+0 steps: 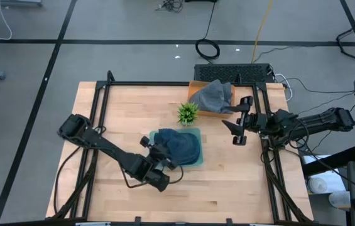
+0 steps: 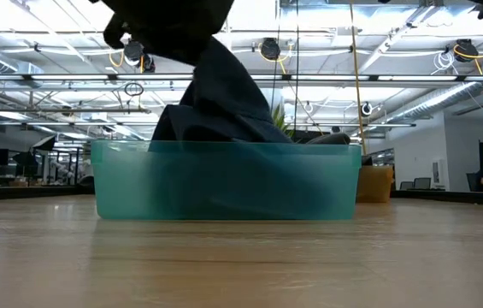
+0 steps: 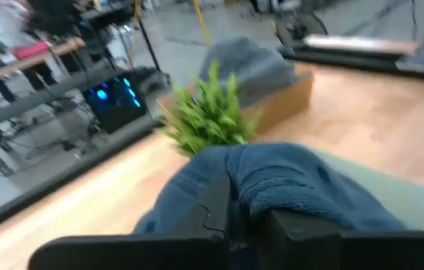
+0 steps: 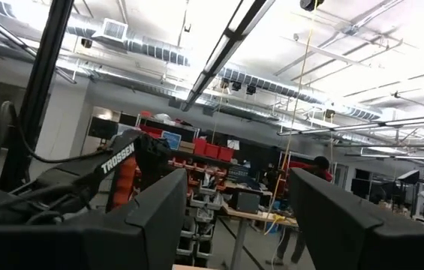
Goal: Pick & Place hat
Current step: Put the blue cap into the green bin
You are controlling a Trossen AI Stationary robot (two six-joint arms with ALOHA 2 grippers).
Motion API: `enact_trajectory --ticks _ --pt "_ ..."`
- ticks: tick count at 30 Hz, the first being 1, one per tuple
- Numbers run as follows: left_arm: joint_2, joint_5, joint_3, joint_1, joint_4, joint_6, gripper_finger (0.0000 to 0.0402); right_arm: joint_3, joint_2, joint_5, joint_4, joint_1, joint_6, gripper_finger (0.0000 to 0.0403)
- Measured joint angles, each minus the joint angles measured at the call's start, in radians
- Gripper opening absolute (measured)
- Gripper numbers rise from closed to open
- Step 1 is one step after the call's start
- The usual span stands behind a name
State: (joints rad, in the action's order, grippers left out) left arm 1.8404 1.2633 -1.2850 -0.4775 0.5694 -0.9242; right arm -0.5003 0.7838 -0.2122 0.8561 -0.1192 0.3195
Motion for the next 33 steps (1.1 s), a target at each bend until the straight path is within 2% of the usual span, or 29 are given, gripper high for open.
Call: enact_trajectory --ticks 5,9,14,19,24,30,33 --pt "0.000 -0.092 0.034 -0.020 0.010 -0.013 0.0028 0.000 0.000 0.000 0.008 0.000 0.007 0.0222" --pt "0.000 -0.179 0.083 -0.030 0.034 -0.102 0.0032 0.000 0.000 0.000 0.008 0.000 -0.012 0.0222" --pt "-0.010 -0.229 0.113 -0.042 0.032 -0.179 0.0077 0.000 0.000 0.000 0.008 0.000 -0.022 0.0222" --pt "-0.078 -0.270 0.101 -0.078 0.005 -0.112 0.0136 0.000 0.000 0.000 0.007 0.000 -0.023 0.0222" --pt "-0.182 -0.301 0.100 -0.105 -0.011 -0.041 0.0211 0.000 0.000 0.000 0.007 0.000 -0.022 0.0222" --pt "-0.307 -0.405 0.100 -0.092 -0.094 0.174 0.0284 0.000 0.000 0.000 0.007 0.000 -0.021 0.0222" --pt "-0.348 -0.410 0.099 -0.060 -0.164 0.266 0.0304 0.000 0.000 0.000 0.007 0.000 -0.020 0.0222"
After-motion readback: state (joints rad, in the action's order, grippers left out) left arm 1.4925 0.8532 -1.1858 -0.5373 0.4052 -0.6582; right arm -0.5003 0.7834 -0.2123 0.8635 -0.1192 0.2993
